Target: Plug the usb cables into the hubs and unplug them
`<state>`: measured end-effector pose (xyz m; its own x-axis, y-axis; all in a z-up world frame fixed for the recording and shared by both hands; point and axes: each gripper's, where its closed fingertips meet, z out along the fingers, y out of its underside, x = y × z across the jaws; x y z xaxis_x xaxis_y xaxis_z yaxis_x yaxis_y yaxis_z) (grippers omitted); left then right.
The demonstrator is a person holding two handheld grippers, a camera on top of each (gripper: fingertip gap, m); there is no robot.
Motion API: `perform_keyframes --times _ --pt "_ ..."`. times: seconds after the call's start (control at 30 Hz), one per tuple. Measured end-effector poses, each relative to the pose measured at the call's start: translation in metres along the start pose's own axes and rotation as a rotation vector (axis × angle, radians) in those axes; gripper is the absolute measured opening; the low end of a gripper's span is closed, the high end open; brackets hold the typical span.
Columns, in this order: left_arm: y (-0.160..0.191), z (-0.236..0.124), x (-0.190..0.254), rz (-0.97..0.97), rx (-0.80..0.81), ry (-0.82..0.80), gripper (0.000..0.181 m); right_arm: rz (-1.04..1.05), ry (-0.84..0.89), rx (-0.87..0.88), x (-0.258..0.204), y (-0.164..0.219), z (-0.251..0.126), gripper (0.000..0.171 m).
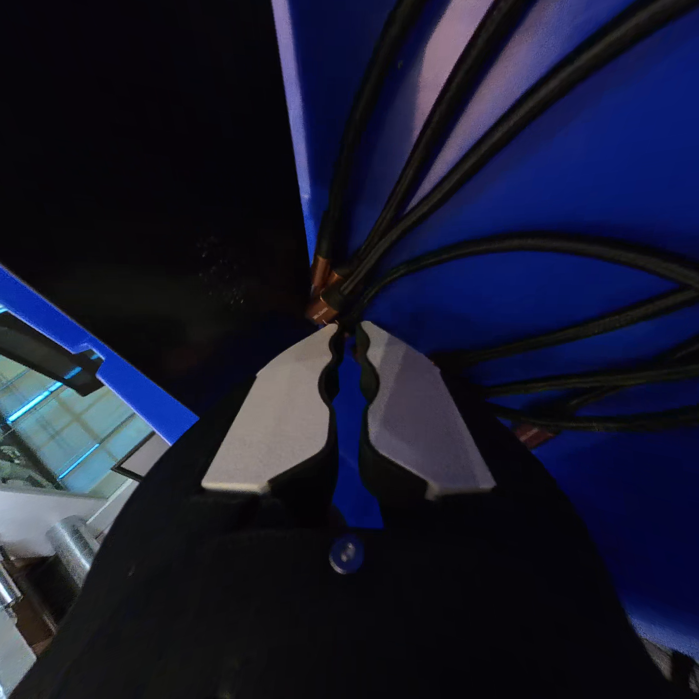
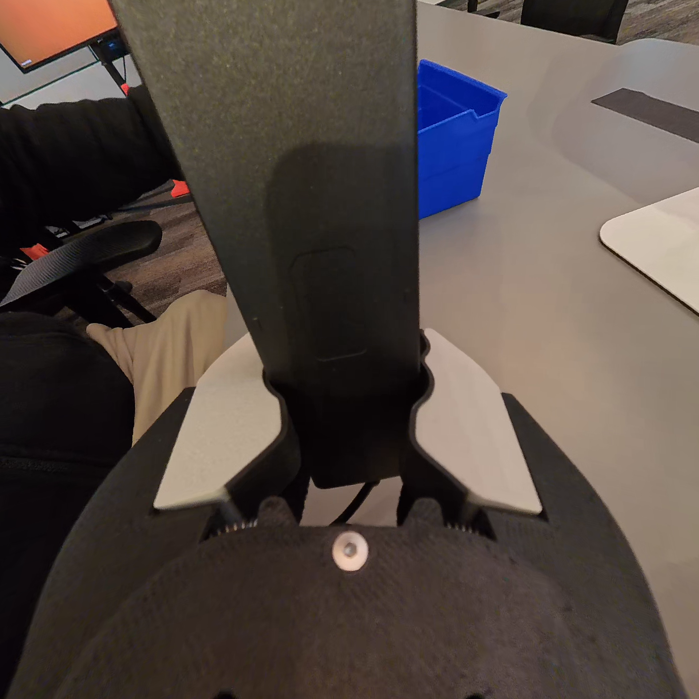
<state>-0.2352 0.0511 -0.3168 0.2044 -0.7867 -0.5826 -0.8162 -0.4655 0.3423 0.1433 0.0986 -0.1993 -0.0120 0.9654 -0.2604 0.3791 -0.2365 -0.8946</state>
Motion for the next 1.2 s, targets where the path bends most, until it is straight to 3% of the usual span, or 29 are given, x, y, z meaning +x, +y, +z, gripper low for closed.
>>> perform_keyframes --times 0.27,0.43,0.6,0.73,1.0,1.2 --pt "0.002 -0.022 -0.025 -0.081 0.113 -0.247 0.0 0.005 0.004 0.006 0.002 0.0 -0.002 0.067" --pt "0.006 -0.033 -0.025 -0.084 0.153 -0.297 0.0 -0.001 0.007 0.009 0.002 -0.001 -0.001 0.067" --pt "0.004 -0.024 -0.012 -0.015 0.115 -0.222 0.0 0.005 0.003 0.003 0.001 0.0 -0.001 0.067" --pt "0.012 0.001 -0.006 0.05 -0.045 -0.121 0.028 0.0 0.002 0.001 0.0 0.0 0.001 0.067" --pt "0.007 0.012 -0.01 0.139 -0.089 -0.062 0.009 0.005 0.002 0.01 0.001 -0.001 -0.002 0.067" --pt "0.007 0.011 -0.014 0.149 -0.082 -0.117 0.008 0.006 -0.007 0.017 0.0 -0.001 -0.003 0.067"
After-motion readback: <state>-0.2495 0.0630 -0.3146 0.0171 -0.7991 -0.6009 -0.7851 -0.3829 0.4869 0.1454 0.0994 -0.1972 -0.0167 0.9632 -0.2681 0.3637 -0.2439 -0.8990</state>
